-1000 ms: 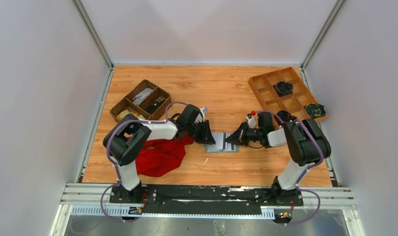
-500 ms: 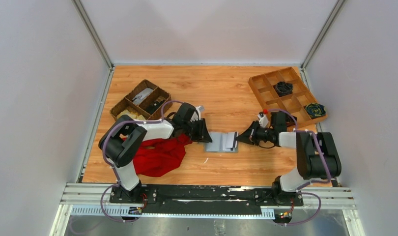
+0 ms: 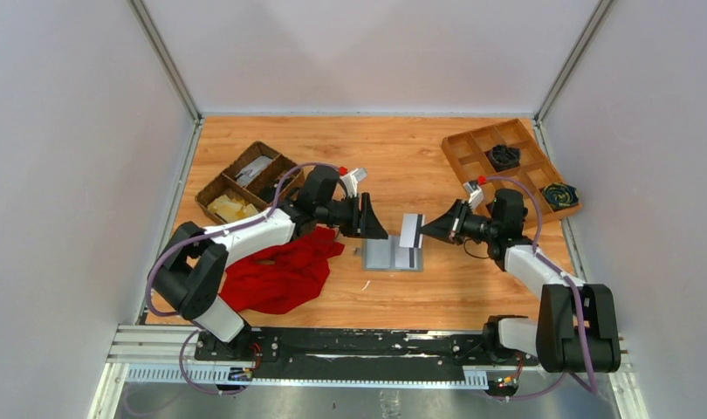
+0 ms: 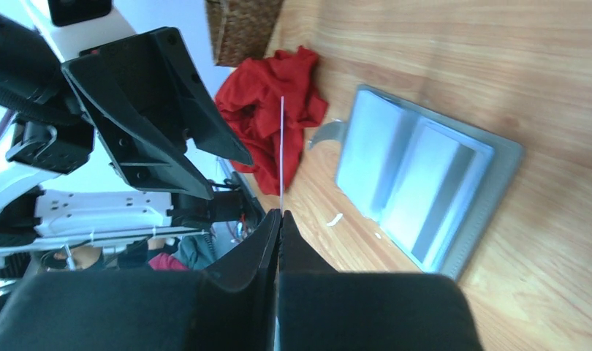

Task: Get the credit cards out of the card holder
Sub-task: Remove the credit card from the card holder, then place the credit card in the storage box.

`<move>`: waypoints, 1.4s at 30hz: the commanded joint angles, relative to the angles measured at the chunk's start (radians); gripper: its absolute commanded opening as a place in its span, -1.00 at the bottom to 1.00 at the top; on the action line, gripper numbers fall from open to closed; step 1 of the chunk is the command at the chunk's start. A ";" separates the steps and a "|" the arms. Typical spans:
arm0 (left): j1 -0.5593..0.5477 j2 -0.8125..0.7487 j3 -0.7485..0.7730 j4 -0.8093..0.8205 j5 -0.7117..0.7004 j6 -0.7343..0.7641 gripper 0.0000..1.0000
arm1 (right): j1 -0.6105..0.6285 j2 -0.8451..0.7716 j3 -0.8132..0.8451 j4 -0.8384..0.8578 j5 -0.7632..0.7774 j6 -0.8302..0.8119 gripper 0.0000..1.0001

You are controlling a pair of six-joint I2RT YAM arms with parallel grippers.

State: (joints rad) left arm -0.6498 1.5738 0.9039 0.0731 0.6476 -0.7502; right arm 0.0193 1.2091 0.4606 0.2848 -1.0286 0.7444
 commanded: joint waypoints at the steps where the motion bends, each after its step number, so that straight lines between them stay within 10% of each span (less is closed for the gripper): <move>1: 0.006 -0.041 0.043 -0.006 0.105 -0.020 -0.05 | 0.005 0.004 -0.019 0.215 -0.129 0.135 -0.99; 18: 0.022 -0.055 0.070 -0.006 0.149 -0.044 0.05 | 0.192 0.071 -0.014 0.523 -0.167 0.324 -0.99; 33: 0.023 -0.046 0.084 0.007 0.177 -0.064 -0.44 | 0.237 0.144 -0.017 0.568 -0.113 0.311 -0.99; 39: 0.034 -0.039 0.089 0.009 0.175 -0.074 -1.00 | 0.240 0.188 -0.030 0.629 -0.087 0.337 -1.00; 42: 0.056 -0.051 0.086 0.010 0.174 -0.063 -1.00 | 0.240 0.194 -0.024 0.637 -0.100 0.337 -0.34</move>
State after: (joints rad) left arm -0.6147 1.5326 0.9611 0.0700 0.7853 -0.8093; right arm 0.2382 1.3872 0.4465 0.8764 -1.1442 1.0809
